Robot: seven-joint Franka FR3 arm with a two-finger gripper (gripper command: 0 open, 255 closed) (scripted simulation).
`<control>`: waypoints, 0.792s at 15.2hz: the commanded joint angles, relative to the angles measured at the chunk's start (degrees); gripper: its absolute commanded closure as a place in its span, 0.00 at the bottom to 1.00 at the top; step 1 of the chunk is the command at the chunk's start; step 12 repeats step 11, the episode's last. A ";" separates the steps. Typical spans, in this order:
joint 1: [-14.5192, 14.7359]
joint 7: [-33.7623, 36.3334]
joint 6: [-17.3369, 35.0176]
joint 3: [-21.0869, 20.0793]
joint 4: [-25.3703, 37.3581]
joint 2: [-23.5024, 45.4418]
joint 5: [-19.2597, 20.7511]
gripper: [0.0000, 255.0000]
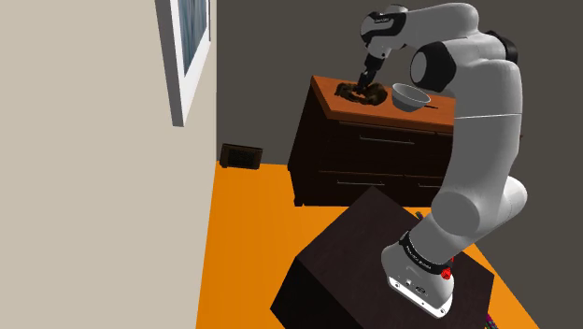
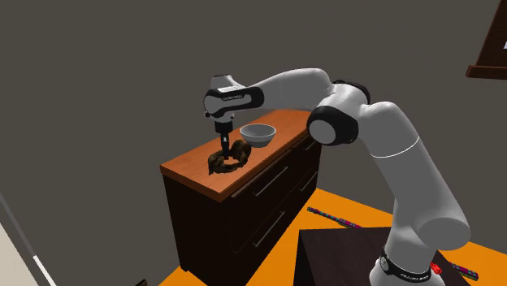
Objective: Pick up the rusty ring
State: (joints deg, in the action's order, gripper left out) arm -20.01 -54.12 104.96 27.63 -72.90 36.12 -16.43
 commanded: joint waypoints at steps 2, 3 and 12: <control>-0.26 0.19 -2.09 0.13 1.89 -0.32 0.20 1.00; -0.36 0.27 -2.82 0.17 2.59 -0.38 0.25 1.00; -1.20 0.72 -7.57 0.28 7.52 -0.36 0.42 1.00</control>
